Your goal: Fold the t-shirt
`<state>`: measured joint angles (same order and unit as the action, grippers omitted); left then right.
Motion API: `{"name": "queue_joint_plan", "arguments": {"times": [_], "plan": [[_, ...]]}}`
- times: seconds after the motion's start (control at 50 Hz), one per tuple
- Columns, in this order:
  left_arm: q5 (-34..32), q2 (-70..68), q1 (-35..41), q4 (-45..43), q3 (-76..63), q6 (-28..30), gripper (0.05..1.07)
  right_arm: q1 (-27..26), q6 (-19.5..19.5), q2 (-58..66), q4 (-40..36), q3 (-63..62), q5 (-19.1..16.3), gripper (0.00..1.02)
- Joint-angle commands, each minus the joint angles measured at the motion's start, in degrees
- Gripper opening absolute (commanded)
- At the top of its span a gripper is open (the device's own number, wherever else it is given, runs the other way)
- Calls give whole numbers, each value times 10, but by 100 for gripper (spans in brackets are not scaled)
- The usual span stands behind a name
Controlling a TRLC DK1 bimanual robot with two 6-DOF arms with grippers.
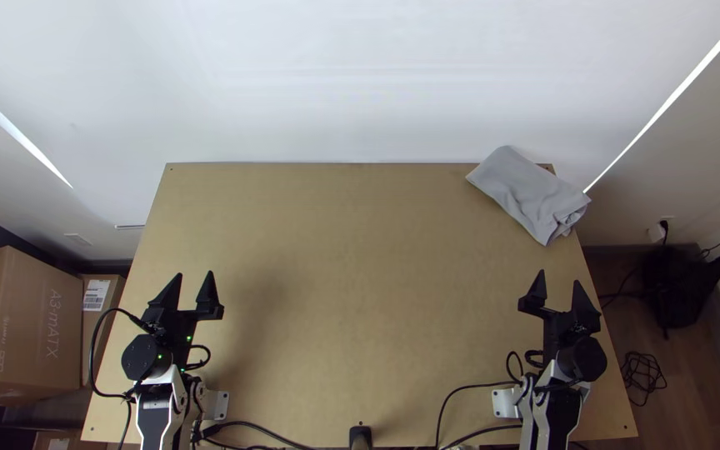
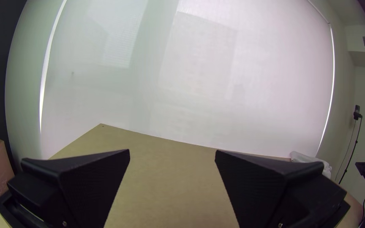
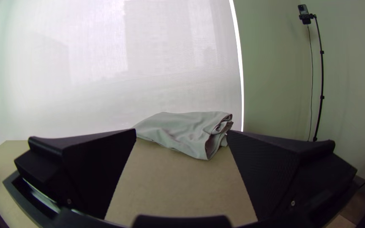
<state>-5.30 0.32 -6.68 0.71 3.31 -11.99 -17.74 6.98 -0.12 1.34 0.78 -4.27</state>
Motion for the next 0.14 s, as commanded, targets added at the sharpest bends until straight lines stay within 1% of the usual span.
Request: {"name": "queue_joint_plan", "arguments": {"times": [0.0,0.12], "plan": [[1,-3,3,1,-22,-9,103,3,-7,-1,-9,-4,5,99],[1,-3,3,1,-22,-9,103,3,-7,-1,-9,-4,5,99]]}}
